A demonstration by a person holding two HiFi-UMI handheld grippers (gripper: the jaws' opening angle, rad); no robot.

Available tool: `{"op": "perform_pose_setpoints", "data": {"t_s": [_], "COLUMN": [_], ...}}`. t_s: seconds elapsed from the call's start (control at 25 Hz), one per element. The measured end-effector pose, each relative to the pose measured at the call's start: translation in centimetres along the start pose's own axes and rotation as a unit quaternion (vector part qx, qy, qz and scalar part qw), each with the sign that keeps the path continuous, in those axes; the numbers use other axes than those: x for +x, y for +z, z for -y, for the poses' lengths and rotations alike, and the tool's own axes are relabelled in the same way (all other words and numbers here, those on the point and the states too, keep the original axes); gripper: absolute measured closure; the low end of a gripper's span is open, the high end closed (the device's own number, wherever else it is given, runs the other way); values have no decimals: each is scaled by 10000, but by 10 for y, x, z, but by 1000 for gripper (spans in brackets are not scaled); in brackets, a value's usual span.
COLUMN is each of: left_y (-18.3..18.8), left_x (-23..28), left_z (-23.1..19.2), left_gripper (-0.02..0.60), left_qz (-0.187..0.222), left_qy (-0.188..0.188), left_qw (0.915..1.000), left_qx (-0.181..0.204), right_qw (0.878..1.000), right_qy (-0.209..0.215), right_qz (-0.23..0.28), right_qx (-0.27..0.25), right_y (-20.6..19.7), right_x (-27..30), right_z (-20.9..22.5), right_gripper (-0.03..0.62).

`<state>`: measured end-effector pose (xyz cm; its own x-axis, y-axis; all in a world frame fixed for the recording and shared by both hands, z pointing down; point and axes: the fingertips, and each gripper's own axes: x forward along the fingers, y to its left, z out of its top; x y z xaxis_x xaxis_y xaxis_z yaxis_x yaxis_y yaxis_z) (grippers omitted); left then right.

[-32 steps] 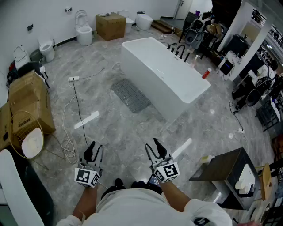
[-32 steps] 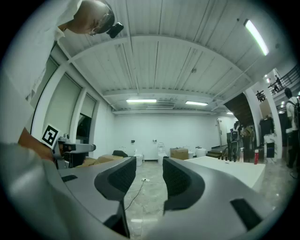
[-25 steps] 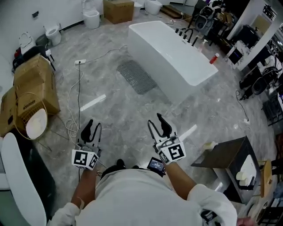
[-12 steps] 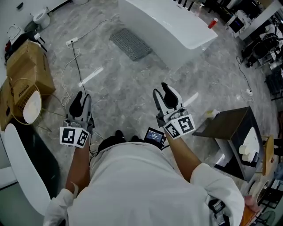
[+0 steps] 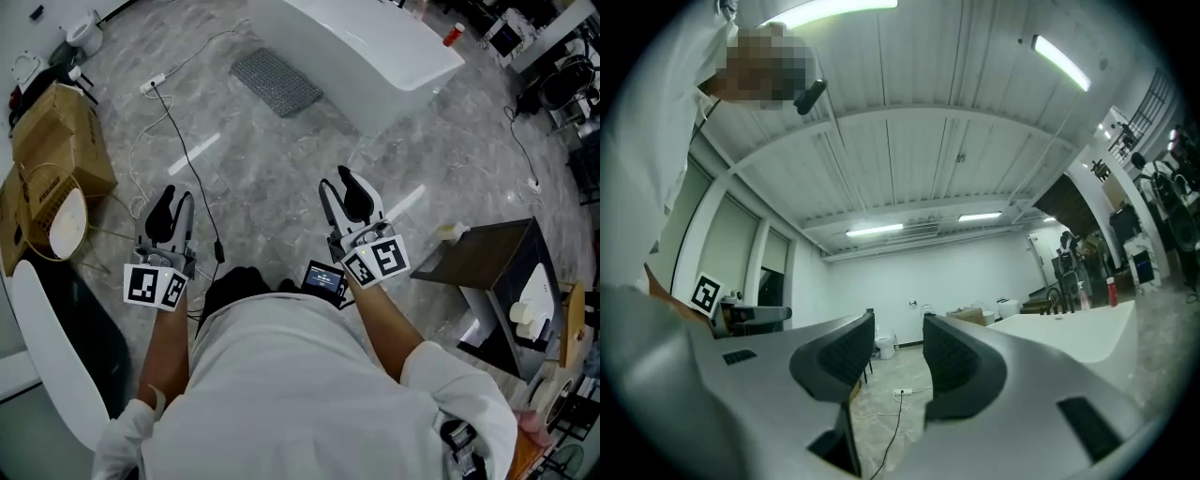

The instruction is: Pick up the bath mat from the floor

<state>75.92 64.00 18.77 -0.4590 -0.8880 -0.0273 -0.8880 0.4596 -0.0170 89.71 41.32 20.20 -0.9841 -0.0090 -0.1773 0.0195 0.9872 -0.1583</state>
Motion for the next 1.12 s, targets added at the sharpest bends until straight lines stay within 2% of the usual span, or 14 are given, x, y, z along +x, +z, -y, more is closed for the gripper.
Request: {"op": "perform_pose_setpoints", "data": {"t_s": [0.24,0.48,0.68,0.92,1.12], "left_y": [-10,-33,-21,7,5], "left_x": [8,49,100,139,161], "left_z": [-14,-63,-118,-200,-258], "left_gripper": [449,448,448,448,448], "left_qz": [-64,-104,115,286,298], "left_qy": [26,114,157,144,170], "left_qw": [10000,9997,9993,9992,9988], "left_qx": [27,-202,-329,-237,-355], "right_qw": [9997,9992,9991,9990,9989], "right_qy": [-81,-174,-119,67,106], "right_qz": [-195,-346,-379,-248,-178], "right_qx": [-85,-106,-119,-379,-419], "right_y": [-17,-35,-29,-7,-11], "right_x": [15,61,133,247,321], "right_z": [10,30,49,46,43], "right_gripper": [413,414,414,414,415]}}
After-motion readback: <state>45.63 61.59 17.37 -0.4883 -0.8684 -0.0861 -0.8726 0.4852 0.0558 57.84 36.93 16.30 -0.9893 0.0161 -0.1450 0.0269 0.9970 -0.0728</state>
